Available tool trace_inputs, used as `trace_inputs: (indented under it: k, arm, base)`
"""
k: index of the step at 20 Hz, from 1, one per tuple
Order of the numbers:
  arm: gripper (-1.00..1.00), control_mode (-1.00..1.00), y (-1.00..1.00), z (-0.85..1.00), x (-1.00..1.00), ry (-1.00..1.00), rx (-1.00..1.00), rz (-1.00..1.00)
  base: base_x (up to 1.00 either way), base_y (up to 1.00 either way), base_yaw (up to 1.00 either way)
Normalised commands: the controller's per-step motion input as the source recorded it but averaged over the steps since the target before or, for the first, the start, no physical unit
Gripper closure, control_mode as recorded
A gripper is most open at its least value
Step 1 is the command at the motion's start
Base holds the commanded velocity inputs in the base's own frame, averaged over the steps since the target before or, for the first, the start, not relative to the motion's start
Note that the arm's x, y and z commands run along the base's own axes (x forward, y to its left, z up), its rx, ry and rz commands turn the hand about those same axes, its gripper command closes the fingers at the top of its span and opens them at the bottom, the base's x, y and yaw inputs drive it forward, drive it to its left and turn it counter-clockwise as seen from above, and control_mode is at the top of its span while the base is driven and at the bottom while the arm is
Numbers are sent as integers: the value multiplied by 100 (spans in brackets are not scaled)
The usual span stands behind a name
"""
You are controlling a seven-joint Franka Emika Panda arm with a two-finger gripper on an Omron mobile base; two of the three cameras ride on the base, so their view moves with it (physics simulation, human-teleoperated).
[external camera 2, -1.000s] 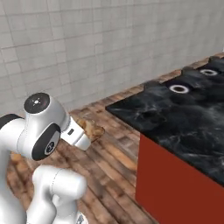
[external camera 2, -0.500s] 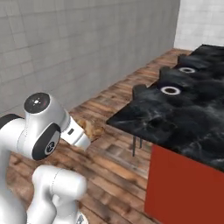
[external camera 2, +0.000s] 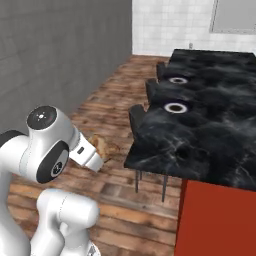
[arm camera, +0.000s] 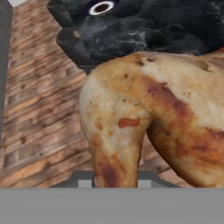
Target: Take the chicken drumsticks from the pan and place one on each plate on the dining counter.
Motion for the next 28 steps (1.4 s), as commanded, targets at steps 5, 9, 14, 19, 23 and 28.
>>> trace_inputs:
  k: [5, 9, 14, 19, 23, 28]
  arm:
    - [100, 100, 0, 0, 0, 0, 0, 0]
    - [100, 100, 0, 0, 0, 0, 0, 0]
    - [100, 100, 0, 0, 0, 0, 0, 0]
    - [100, 100, 0, 0, 0, 0, 0, 0]
    - [100, 100, 0, 0, 0, 0, 0, 0]
    - [100, 100, 0, 0, 0, 0, 0, 0]
  base:
    - [98, 100, -58]
    - [85, 100, -53]
    - [76, 100, -52]
    - [74, 100, -54]
    - [70, 100, -55]
    - [60, 100, -52]
